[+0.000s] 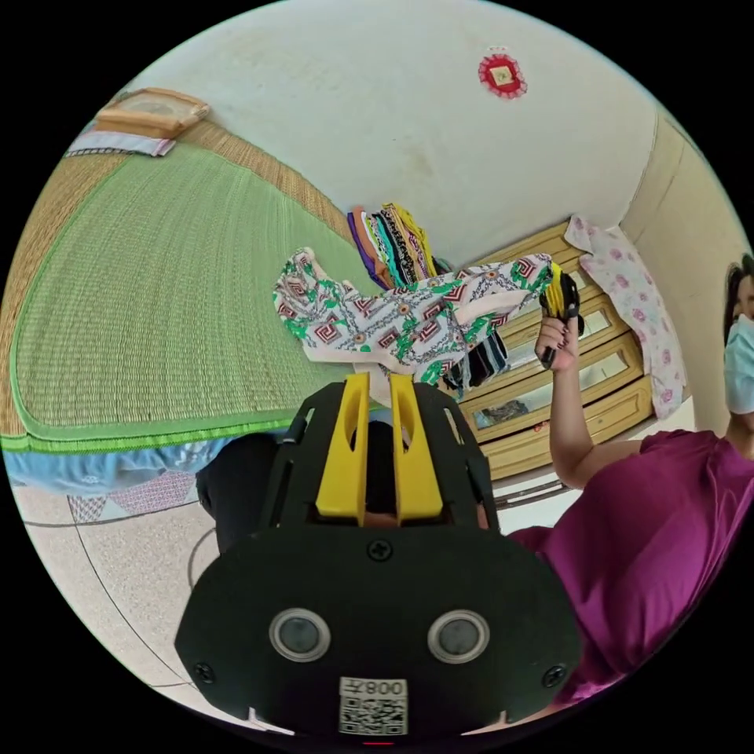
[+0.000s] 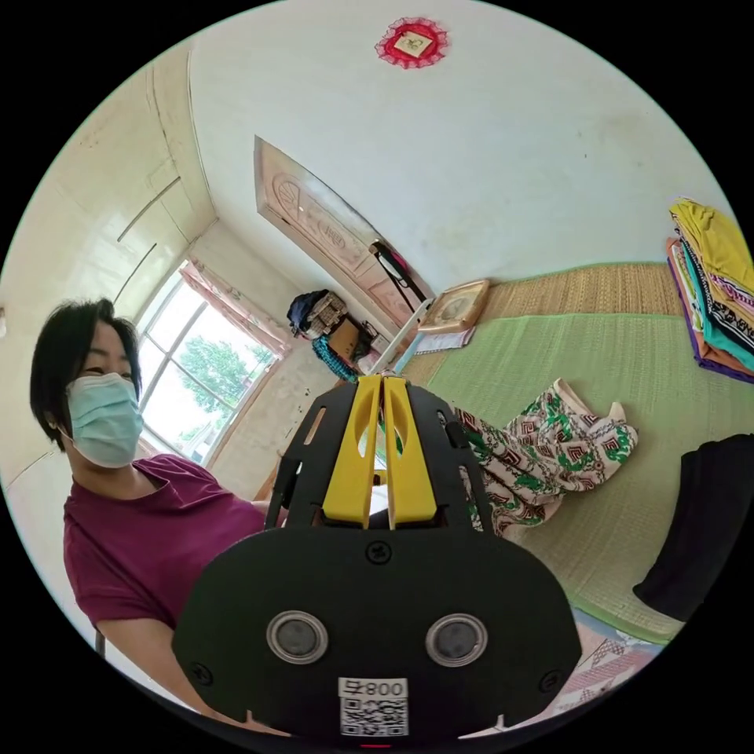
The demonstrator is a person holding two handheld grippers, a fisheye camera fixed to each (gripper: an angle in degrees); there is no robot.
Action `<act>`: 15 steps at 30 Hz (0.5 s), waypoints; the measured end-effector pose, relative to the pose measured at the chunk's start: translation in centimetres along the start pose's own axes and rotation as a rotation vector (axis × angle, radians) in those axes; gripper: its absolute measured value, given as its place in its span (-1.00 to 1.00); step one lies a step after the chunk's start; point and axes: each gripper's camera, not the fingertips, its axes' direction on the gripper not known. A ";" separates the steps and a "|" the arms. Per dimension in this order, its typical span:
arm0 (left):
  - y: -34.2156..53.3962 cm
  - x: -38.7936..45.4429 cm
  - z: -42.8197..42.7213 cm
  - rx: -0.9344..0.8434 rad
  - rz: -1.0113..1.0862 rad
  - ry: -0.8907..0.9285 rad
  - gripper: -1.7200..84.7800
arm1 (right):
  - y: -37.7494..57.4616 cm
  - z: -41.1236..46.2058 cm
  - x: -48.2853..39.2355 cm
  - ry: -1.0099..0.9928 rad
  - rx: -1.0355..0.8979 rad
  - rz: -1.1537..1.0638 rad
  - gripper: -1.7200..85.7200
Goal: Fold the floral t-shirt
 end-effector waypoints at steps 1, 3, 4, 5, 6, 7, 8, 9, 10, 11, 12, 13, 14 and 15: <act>-0.1 -0.3 -1.0 -0.001 -0.014 0.034 -0.82 | 0.0 -0.2 -0.8 -0.003 0.002 -0.006 -0.96; -0.2 -0.7 -2.0 -0.009 -0.036 0.092 -0.80 | -0.1 -1.1 -3.8 -0.008 0.014 -0.034 -0.96; -0.2 -1.0 -2.5 -0.018 -0.057 0.135 -0.79 | -0.2 -1.3 -4.5 -0.006 0.018 -0.042 -0.96; -0.3 -1.2 -2.9 -0.028 -0.074 0.176 -0.79 | -0.3 -1.6 -5.8 0.005 0.022 -0.058 -0.96; -0.3 -1.2 -3.1 -0.035 -0.079 0.192 -0.79 | -0.5 -1.8 -7.1 0.018 0.022 -0.072 -0.96; -0.4 -1.2 -3.5 -0.051 -0.086 0.215 -0.78 | -0.6 -1.9 -7.6 0.023 0.021 -0.077 -0.96; -0.5 -0.9 -3.8 -0.069 -0.088 0.234 -0.77 | -0.7 -1.9 -8.6 0.028 0.015 -0.089 -0.96; -0.5 -0.8 -4.0 -0.080 -0.086 0.245 -0.77 | -0.8 -1.9 -9.4 0.027 0.009 -0.098 -0.96; -0.6 -0.4 -4.4 -0.098 -0.088 0.260 -0.77 | -0.8 -1.9 -9.8 0.026 0.008 -0.101 -0.96; -0.6 -0.3 -4.8 -0.111 -0.103 0.280 -0.76 | -0.9 -1.9 -10.5 0.021 0.004 -0.108 -0.96; -0.6 -0.3 -5.0 -0.116 -0.113 0.296 -0.76 | -0.9 -1.9 -11.2 0.012 0.001 -0.114 -0.96; -0.8 -0.6 -5.5 -0.118 -0.138 0.327 -0.75 | -1.0 -2.0 -11.5 0.009 0.001 -0.118 -0.96; -0.9 -1.0 -6.2 -0.110 -0.167 0.349 -0.75 | -1.0 -2.1 -12.1 0.006 0.001 -0.129 -0.96; -1.0 -1.2 -6.6 -0.100 -0.180 0.357 -0.75 | -1.1 -2.4 -12.8 0.006 0.002 -0.138 -0.96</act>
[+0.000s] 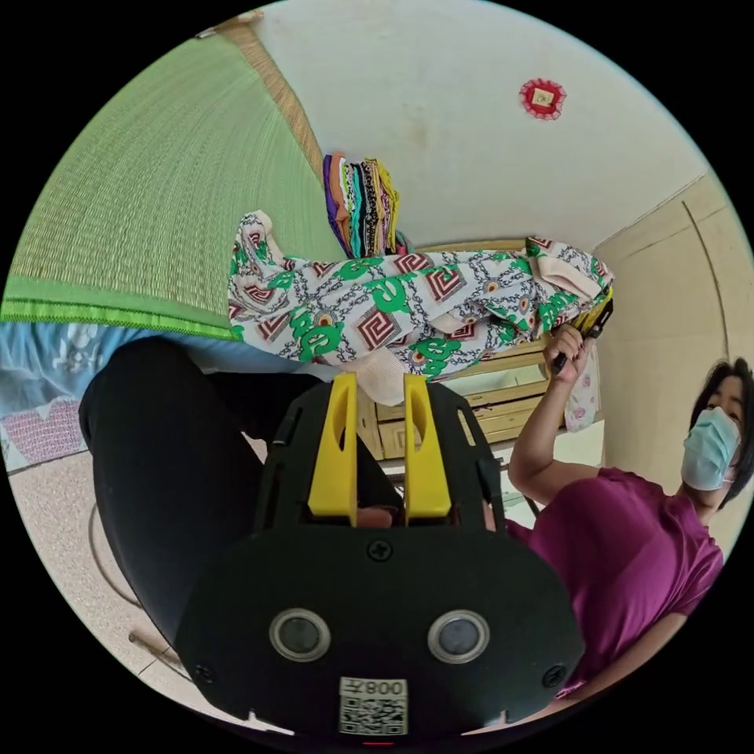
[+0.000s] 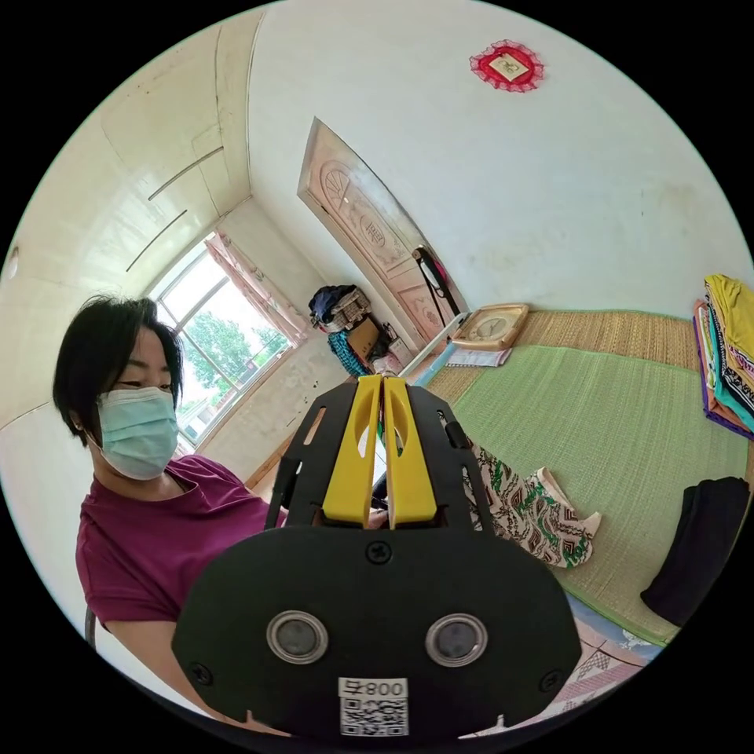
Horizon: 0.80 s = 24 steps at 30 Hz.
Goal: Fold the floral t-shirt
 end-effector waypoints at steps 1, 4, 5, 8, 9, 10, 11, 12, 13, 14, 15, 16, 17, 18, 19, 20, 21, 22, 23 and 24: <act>-0.2 -0.1 -1.1 0.030 -0.027 0.021 -0.74 | -0.1 -0.1 -0.3 0.001 0.002 -0.003 -0.96; -0.7 -1.4 -3.7 0.111 -0.165 0.115 -0.72 | -0.2 -0.8 -1.5 0.000 0.006 -0.020 -0.96; -0.9 -2.0 -4.6 0.144 -0.219 0.152 -0.71 | -0.2 -1.1 -1.8 0.001 0.008 -0.020 -0.96; -1.7 -2.6 -6.5 0.234 -0.285 0.244 -0.71 | 0.0 -1.8 -2.1 -0.009 0.018 -0.010 -0.96; -2.0 -2.5 -6.8 0.250 -0.290 0.257 -0.71 | 0.1 -2.0 -2.2 -0.010 0.021 -0.004 -0.96; -2.6 -2.4 -7.2 0.272 -0.299 0.275 -0.71 | 0.1 -2.1 -2.2 -0.009 0.022 -0.002 -0.96; -3.2 -2.4 -7.3 0.279 -0.317 0.282 -0.72 | 0.2 -2.4 -2.4 -0.006 0.023 0.000 -0.96; -3.6 -2.3 -7.3 0.280 -0.322 0.285 -0.73 | 0.2 -2.6 -2.5 0.000 0.022 0.003 -0.96; -4.3 -2.0 -7.1 0.271 -0.324 0.285 -0.75 | 0.1 -2.7 -2.5 0.003 0.023 0.005 -0.96; -5.0 -1.6 -6.8 0.245 -0.326 0.273 -0.77 | 0.1 -3.0 -2.6 0.010 0.023 0.007 -0.96; -5.3 -1.4 -6.7 0.233 -0.328 0.271 -0.78 | 0.1 -3.2 -2.8 0.014 0.024 0.008 -0.96; -5.7 -0.7 -6.5 0.224 -0.319 0.287 -0.83 | 0.1 -3.4 -2.9 0.017 0.025 0.008 -0.96; -5.9 0.1 -6.5 0.223 -0.309 0.313 -0.87 | 0.1 -3.8 -3.0 0.021 0.028 0.009 -0.96; -5.9 0.5 -6.6 0.224 -0.306 0.321 -0.88 | 0.1 -4.3 -3.1 0.028 0.033 0.010 -0.96; -5.8 1.5 -7.0 0.227 -0.292 0.332 -0.90 | 0.2 -4.6 -3.2 0.033 0.036 0.010 -0.96; -5.6 2.7 -7.7 0.235 -0.281 0.349 -0.91 | 0.3 -5.2 -3.3 0.041 0.045 0.010 -0.96; -5.4 3.3 -8.2 0.247 -0.278 0.365 -0.91 | 0.5 -6.0 -3.4 0.048 0.055 0.012 -0.96; -4.9 4.7 -9.5 0.286 -0.257 0.412 -0.92 | 0.6 -6.3 -3.4 0.051 0.061 0.012 -0.96; -4.5 6.4 -11.1 0.324 -0.225 0.457 -0.92 | 0.9 -7.2 -3.4 0.060 0.076 0.013 -0.96; -4.4 7.4 -11.9 0.338 -0.205 0.472 -0.93 | 1.2 -8.1 -3.4 0.071 0.094 0.016 -0.96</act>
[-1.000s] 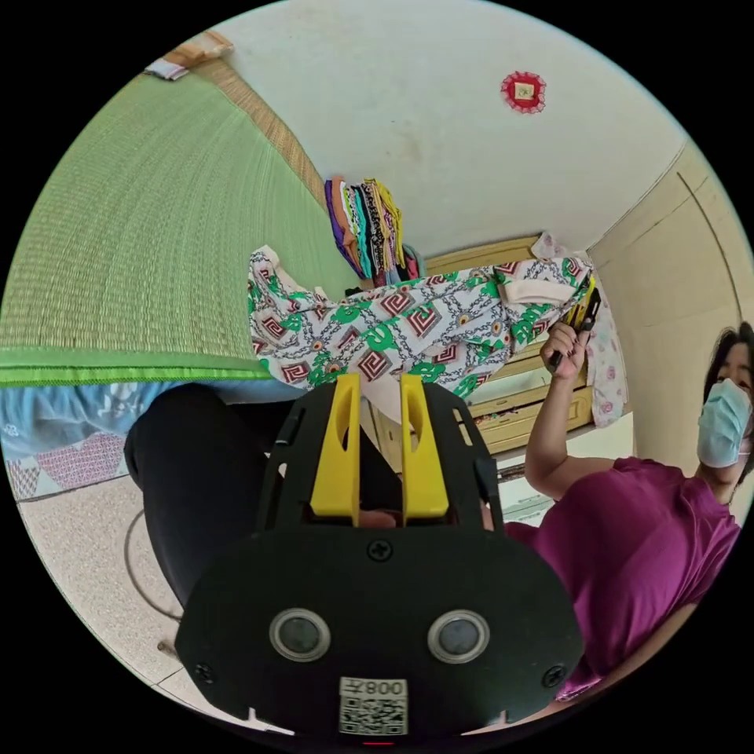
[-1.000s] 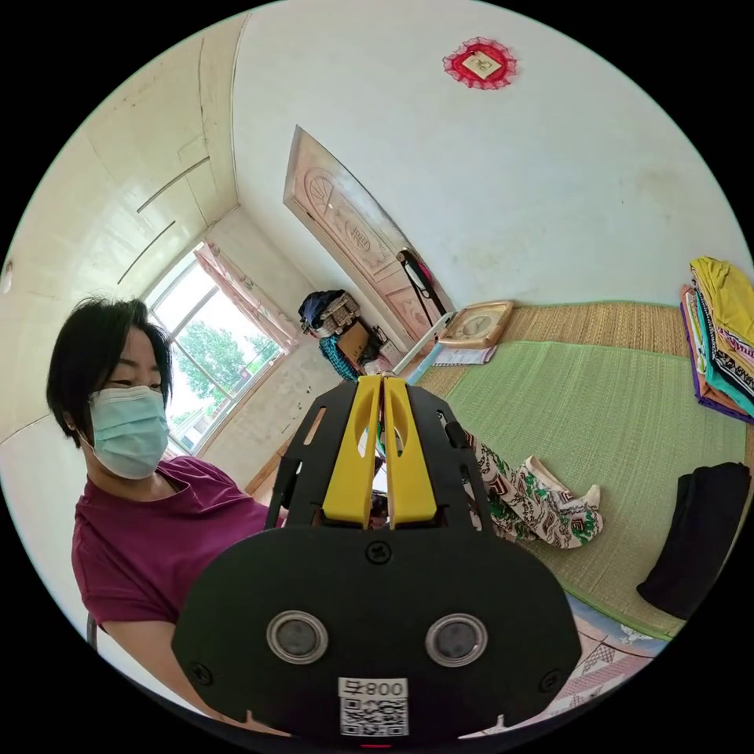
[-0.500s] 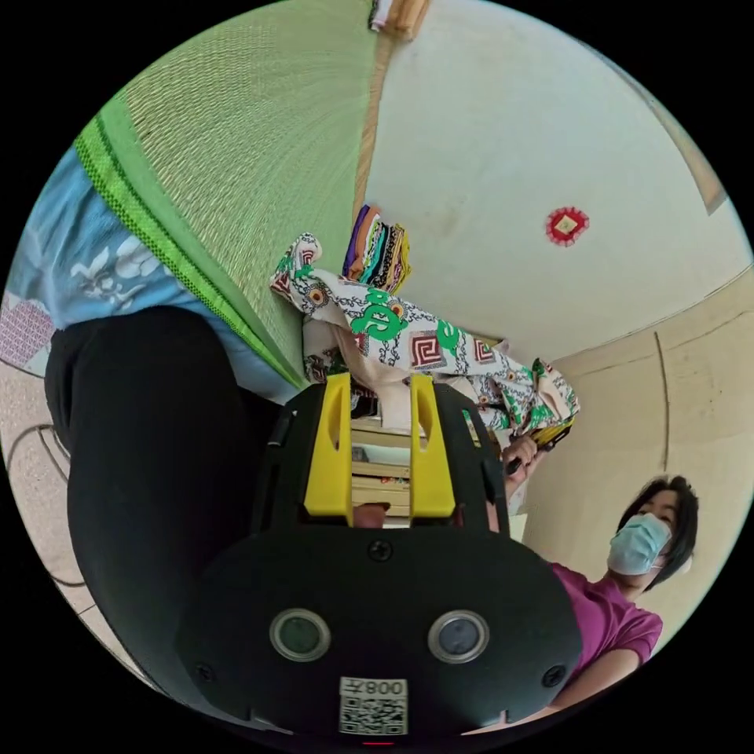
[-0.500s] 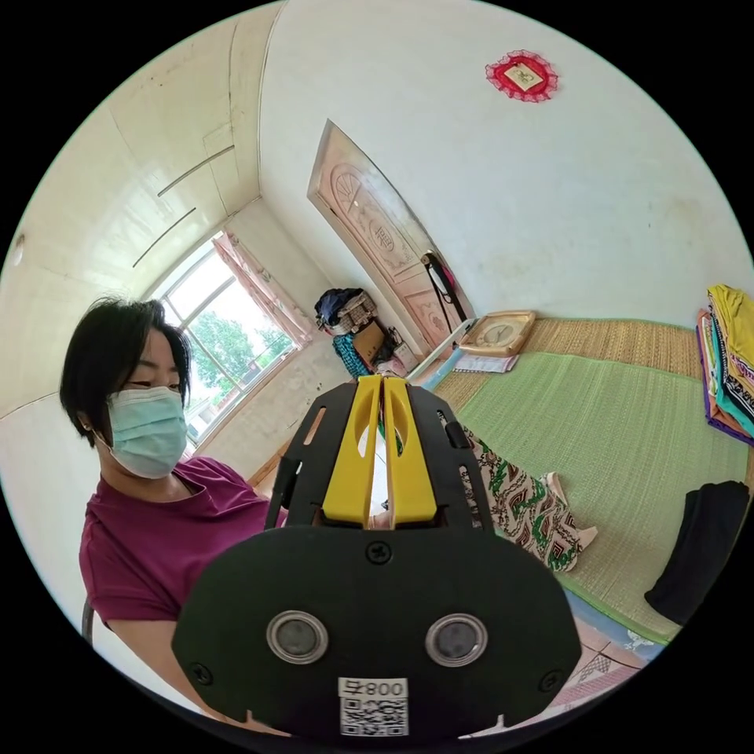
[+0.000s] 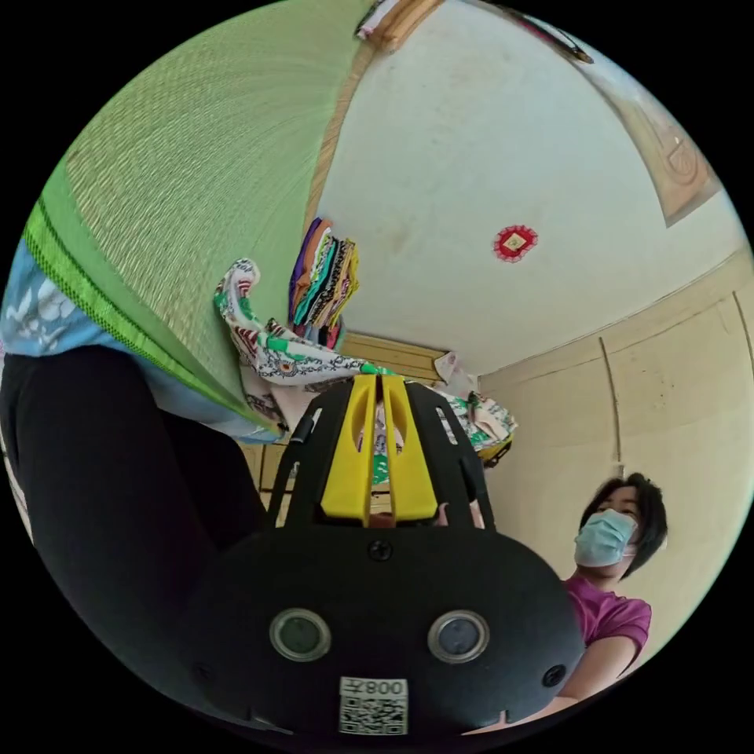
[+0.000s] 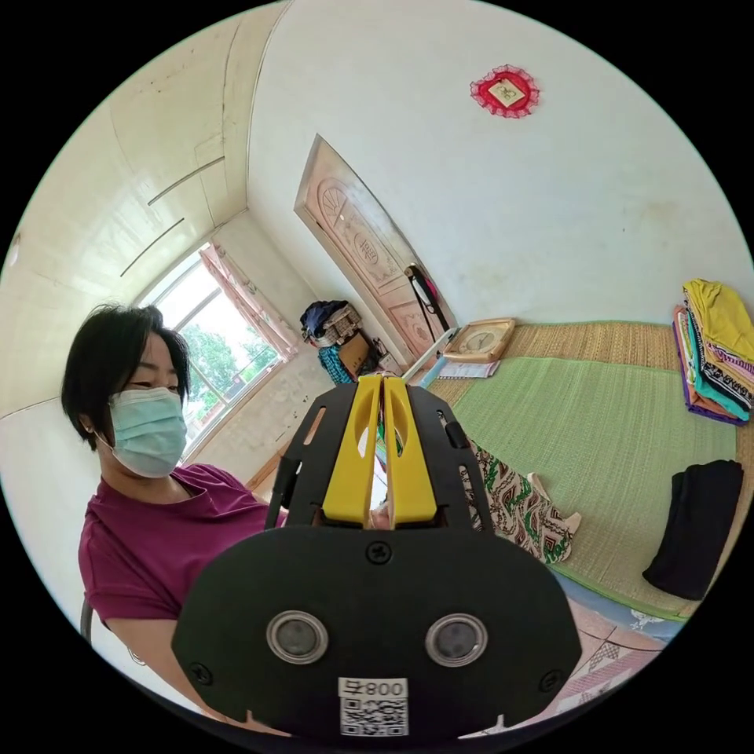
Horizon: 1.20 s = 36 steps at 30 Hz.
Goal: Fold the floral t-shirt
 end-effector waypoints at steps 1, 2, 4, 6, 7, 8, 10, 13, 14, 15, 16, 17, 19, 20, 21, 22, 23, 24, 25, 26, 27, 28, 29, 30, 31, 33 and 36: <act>0.2 2.8 -0.9 0.018 0.046 0.026 -0.93 | 0.1 -0.5 0.1 0.006 0.011 0.002 -0.96; 0.4 5.8 -1.8 0.039 0.094 0.044 -0.93 | 0.4 -1.5 0.3 0.016 0.033 0.008 -0.96; 0.4 10.6 -3.0 0.067 0.185 0.083 -0.93 | 1.0 -3.1 0.6 0.024 0.073 0.017 -0.96; 0.5 15.8 -3.7 0.082 0.285 0.109 -0.93 | 1.8 -5.0 1.2 0.030 0.125 0.032 -0.96; 0.6 19.3 -3.9 0.085 0.357 0.112 -0.93 | 2.0 -5.5 1.3 0.029 0.138 0.035 -0.96; 0.9 22.7 -3.8 0.082 0.428 0.114 -0.94 | 2.4 -6.3 1.5 0.023 0.160 0.039 -0.96; 1.4 27.4 -3.3 0.071 0.533 0.138 -0.94 | 3.0 -7.4 1.9 0.022 0.190 0.047 -0.96; 2.7 34.1 -1.9 0.052 0.687 0.130 -0.94 | 3.8 -8.4 2.4 0.010 0.215 0.057 -0.96; 3.5 36.2 -1.2 0.051 0.734 0.111 -0.94 | 4.1 -8.7 2.6 0.005 0.226 0.062 -0.96; 3.8 37.0 -0.8 0.048 0.754 0.107 -0.94 | 4.4 -9.0 2.9 -0.005 0.233 0.063 -0.96; 4.5 38.4 0.0 0.038 0.784 0.111 -0.94 | 4.5 -9.1 3.0 -0.009 0.237 0.064 -0.96; 5.2 39.5 0.7 0.037 0.805 0.120 -0.94 | 4.7 -9.2 3.2 -0.018 0.244 0.067 -0.96; 6.1 40.7 1.8 0.033 0.826 0.135 -0.94 | 4.9 -9.4 3.6 -0.032 0.250 0.072 -0.96; 6.6 41.3 2.7 0.029 0.831 0.142 -0.94 | 5.0 -9.5 3.8 -0.038 0.253 0.077 -0.96; 6.8 41.6 3.1 0.028 0.833 0.145 -0.93 | 5.0 -9.5 4.1 -0.038 0.255 0.082 -0.96; 7.3 42.1 4.1 0.022 0.841 0.144 -0.93 | 5.0 -9.6 4.3 -0.039 0.256 0.085 -0.96; 7.6 42.5 5.1 0.008 0.851 0.139 -0.93 | 5.0 -9.6 4.6 -0.040 0.258 0.092 -0.95; 7.8 42.7 5.7 0.001 0.854 0.136 -0.93 | 5.0 -9.4 5.2 -0.045 0.251 0.100 -0.95; 8.1 42.9 6.8 -0.003 0.858 0.122 -0.93 | 5.0 -9.2 5.6 -0.045 0.243 0.107 -0.95; 8.4 42.9 8.0 0.000 0.857 0.093 -0.94 | 5.1 -8.7 6.7 -0.023 0.224 0.135 -0.95; 8.5 42.7 8.5 0.001 0.855 0.075 -0.94 | 5.4 -8.1 8.4 0.033 0.207 0.185 -0.95; 8.5 42.3 9.8 -0.003 0.846 0.031 -0.94 | 5.5 -7.7 9.3 0.068 0.194 0.213 -0.95; 8.4 41.5 11.1 -0.005 0.827 -0.023 -0.94 | 6.0 -6.6 11.7 0.122 0.156 0.271 -0.95; 8.3 41.0 11.8 -0.004 0.815 -0.057 -0.94 | 6.6 -5.3 14.6 0.163 0.122 0.339 -0.95; 7.9 39.8 13.2 -0.005 0.788 -0.126 -0.94 | 7.0 -4.6 16.2 0.174 0.107 0.377 -0.95; 7.1 37.5 15.2 -0.007 0.732 -0.215 -0.94 | 8.7 -1.6 21.9 0.211 0.039 0.513 -0.95; 5.4 33.5 17.9 0.003 0.611 -0.270 -0.94 | 10.6 1.7 25.8 0.284 0.003 0.637 -0.94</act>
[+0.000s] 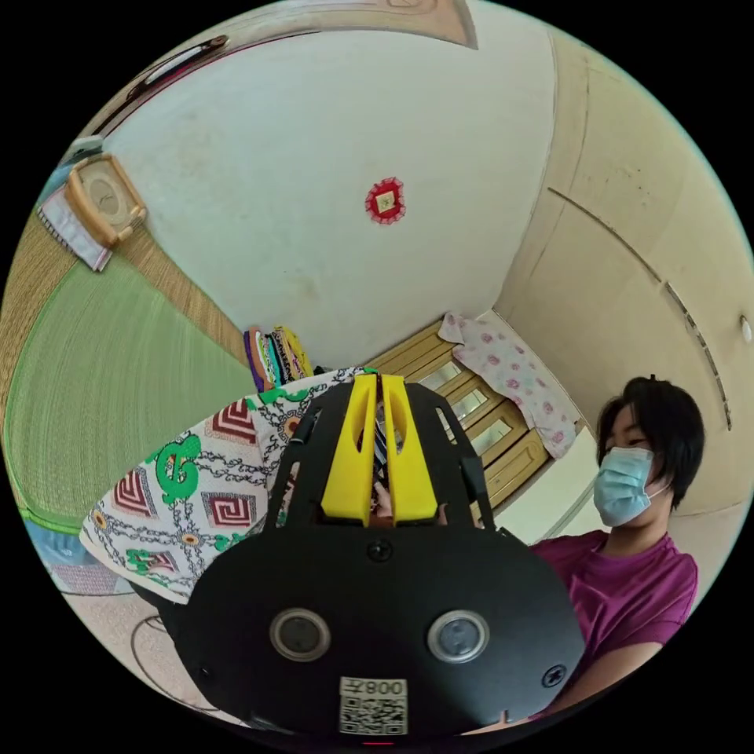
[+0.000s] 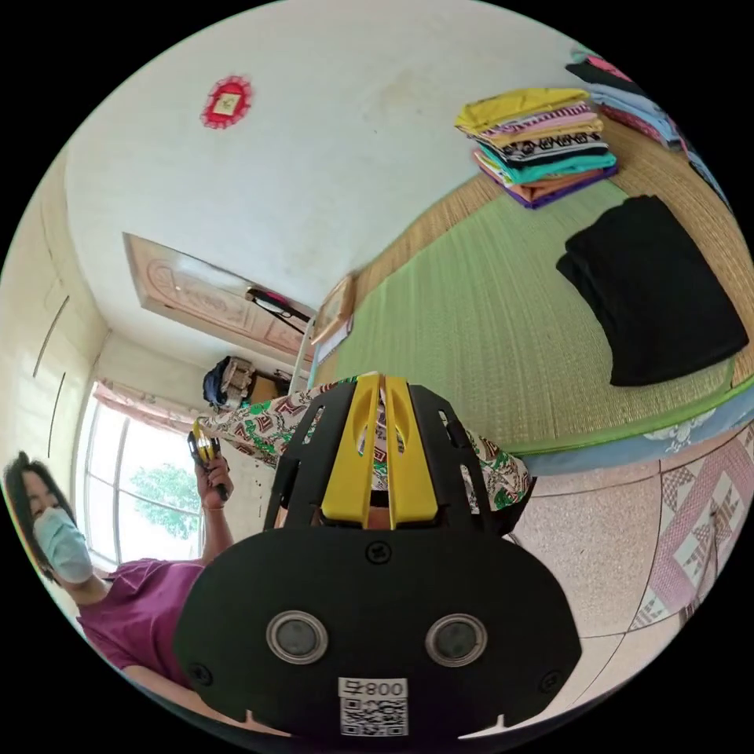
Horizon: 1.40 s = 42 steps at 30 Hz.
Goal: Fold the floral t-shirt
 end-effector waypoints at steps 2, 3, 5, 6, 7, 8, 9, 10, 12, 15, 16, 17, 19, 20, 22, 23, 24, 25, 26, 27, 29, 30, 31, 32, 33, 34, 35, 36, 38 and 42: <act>0.3 -1.5 2.1 0.003 -0.053 -0.040 -0.94 | 0.3 1.5 0.2 0.024 0.001 0.027 -0.93; 0.3 -1.6 2.6 0.002 -0.060 -0.050 -0.94 | 0.7 2.3 -0.4 0.015 -0.001 0.003 -0.92; 0.1 -1.7 4.6 -0.016 -0.055 -0.078 -0.94 | 1.7 3.3 -2.4 0.013 -0.004 -0.064 -0.89; 0.0 -1.7 5.1 -0.017 -0.054 -0.081 -0.94 | 2.7 4.4 -4.3 0.022 -0.024 -0.130 -0.87; -0.3 -1.6 6.0 -0.021 -0.051 -0.081 -0.94 | 3.2 5.1 -5.4 0.035 -0.038 -0.167 -0.86; -0.6 -1.5 6.8 -0.023 -0.046 -0.079 -0.94 | 4.4 7.0 -7.8 0.067 -0.078 -0.245 -0.84; -0.7 -1.5 7.3 -0.024 -0.045 -0.081 -0.94 | 5.6 9.2 -10.0 0.091 -0.129 -0.322 -0.83; -1.0 -1.4 8.1 -0.026 -0.042 -0.084 -0.94 | 6.2 10.4 -11.1 0.099 -0.155 -0.358 -0.82; -1.4 -1.2 9.4 -0.035 -0.040 -0.085 -0.94 | 8.4 15.3 -14.9 0.112 -0.255 -0.493 -0.79; -1.9 -0.8 11.4 -0.045 -0.039 -0.083 -0.94 | 11.1 20.7 -18.6 0.195 -0.347 -0.656 -0.76; -2.1 -0.6 12.1 -0.046 -0.040 -0.080 -0.94 | 11.6 21.5 -19.1 0.220 -0.352 -0.676 -0.76; -2.2 -0.5 12.7 -0.048 -0.041 -0.074 -0.94 | 12.2 22.7 -19.7 0.236 -0.362 -0.697 -0.75; -2.3 -0.4 13.6 -0.049 -0.041 -0.066 -0.94 | 12.8 24.1 -20.5 0.219 -0.382 -0.720 -0.75; -2.4 -0.4 14.1 -0.050 -0.044 -0.060 -0.94 | 13.0 24.8 -20.8 0.229 -0.389 -0.726 -0.76; -2.6 -0.4 14.8 -0.055 -0.048 -0.049 -0.94 | 12.9 25.5 -20.9 0.250 -0.382 -0.708 -0.77; -2.7 -0.4 15.3 -0.058 -0.050 -0.046 -0.94 | 12.7 25.4 -20.8 0.231 -0.371 -0.689 -0.78; -2.7 -0.4 15.5 -0.059 -0.050 -0.046 -0.94 | 12.4 25.2 -20.7 0.219 -0.356 -0.665 -0.80; -2.8 -0.4 15.9 -0.062 -0.051 -0.045 -0.94 | 12.3 25.1 -20.7 0.217 -0.353 -0.658 -0.81; -3.0 -0.3 16.3 -0.063 -0.050 -0.044 -0.94 | 12.2 25.0 -20.7 0.219 -0.355 -0.655 -0.83; -3.0 -0.3 16.4 -0.062 -0.050 -0.043 -0.94 | 12.2 24.9 -20.7 0.231 -0.354 -0.657 -0.87; -3.3 -0.3 16.9 -0.057 -0.046 -0.042 -0.94 | 12.1 24.6 -20.6 0.260 -0.347 -0.646 -0.91; -3.4 -0.3 17.0 -0.056 -0.046 -0.041 -0.94 | 12.0 24.1 -20.6 0.264 -0.343 -0.640 -0.92; -3.5 -0.3 17.2 -0.055 -0.045 -0.040 -0.94 | 12.0 23.9 -20.6 0.261 -0.341 -0.637 -0.93; -3.6 -0.4 17.4 -0.055 -0.046 -0.041 -0.94 | 11.9 23.2 -20.6 0.256 -0.330 -0.630 -0.93; -3.7 -0.4 17.5 -0.054 -0.046 -0.043 -0.94 | 11.9 22.5 -20.6 0.245 -0.317 -0.630 -0.93; -3.7 -0.5 17.6 -0.052 -0.048 -0.046 -0.94 | 12.0 22.2 -20.7 0.236 -0.317 -0.632 -0.93; -3.8 -0.6 17.8 -0.051 -0.054 -0.044 -0.94 | 12.1 21.7 -20.9 0.220 -0.323 -0.645 -0.92; -3.8 -0.6 17.9 -0.050 -0.056 -0.040 -0.94 | 12.5 21.6 -21.1 0.218 -0.331 -0.653 -0.90; -3.9 -0.6 18.4 -0.055 -0.059 -0.030 -0.94 | 13.2 21.7 -21.6 0.207 -0.351 -0.674 -0.85; -4.2 -0.4 19.2 -0.068 -0.056 -0.024 -0.94 | 15.0 22.3 -22.3 0.222 -0.371 -0.703 -0.81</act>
